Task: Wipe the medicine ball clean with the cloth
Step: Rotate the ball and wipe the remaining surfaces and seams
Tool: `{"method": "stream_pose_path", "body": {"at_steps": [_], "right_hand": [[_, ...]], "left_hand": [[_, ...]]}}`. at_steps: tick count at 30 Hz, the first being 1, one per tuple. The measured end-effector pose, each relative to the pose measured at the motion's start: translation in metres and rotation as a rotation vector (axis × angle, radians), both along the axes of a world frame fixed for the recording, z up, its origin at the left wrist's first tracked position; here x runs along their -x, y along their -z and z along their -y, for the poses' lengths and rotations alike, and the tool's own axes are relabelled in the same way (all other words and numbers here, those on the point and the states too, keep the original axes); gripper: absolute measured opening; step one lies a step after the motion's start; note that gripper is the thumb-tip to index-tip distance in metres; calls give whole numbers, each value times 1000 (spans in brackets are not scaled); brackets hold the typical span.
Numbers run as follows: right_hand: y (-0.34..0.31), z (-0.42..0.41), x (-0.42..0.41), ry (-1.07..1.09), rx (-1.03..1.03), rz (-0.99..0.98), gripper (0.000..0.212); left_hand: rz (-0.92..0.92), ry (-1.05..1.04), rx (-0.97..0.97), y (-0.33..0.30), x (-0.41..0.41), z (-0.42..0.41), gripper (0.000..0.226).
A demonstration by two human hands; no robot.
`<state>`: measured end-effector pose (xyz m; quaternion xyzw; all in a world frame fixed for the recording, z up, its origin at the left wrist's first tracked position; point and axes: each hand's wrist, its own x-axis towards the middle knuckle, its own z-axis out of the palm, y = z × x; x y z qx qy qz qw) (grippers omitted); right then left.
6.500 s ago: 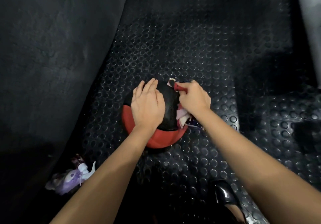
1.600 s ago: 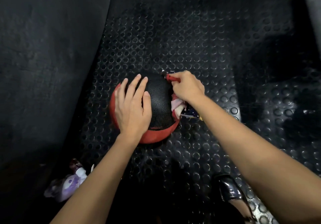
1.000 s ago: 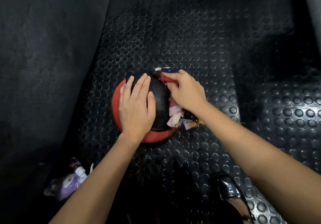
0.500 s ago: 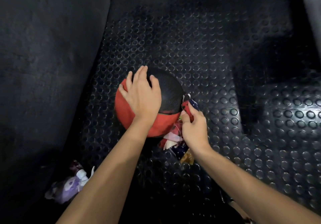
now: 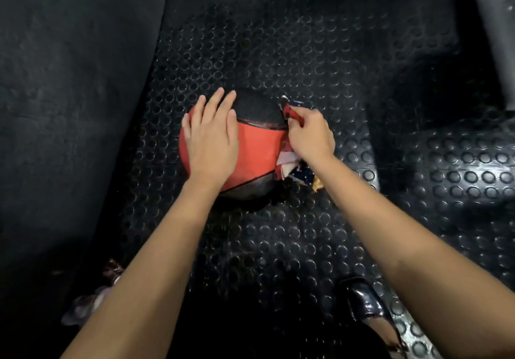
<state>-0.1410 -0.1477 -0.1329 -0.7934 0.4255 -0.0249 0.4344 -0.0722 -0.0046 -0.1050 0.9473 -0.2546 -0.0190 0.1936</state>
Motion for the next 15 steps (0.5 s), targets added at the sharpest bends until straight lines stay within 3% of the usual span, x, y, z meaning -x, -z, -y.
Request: {"method": "stream_pose_path", "body": {"at_steps": [5, 11, 15], "right_hand": [[-24, -72, 41, -179, 230, 278, 45], [-11, -34, 21, 60, 76, 94, 40], [-19, -79, 51, -130, 176, 202, 45]], "left_hand": [[31, -177, 19, 6, 4, 7, 48], [13, -195, 8, 7, 13, 4, 45], [-10, -231, 28, 4, 9, 5, 44]]}}
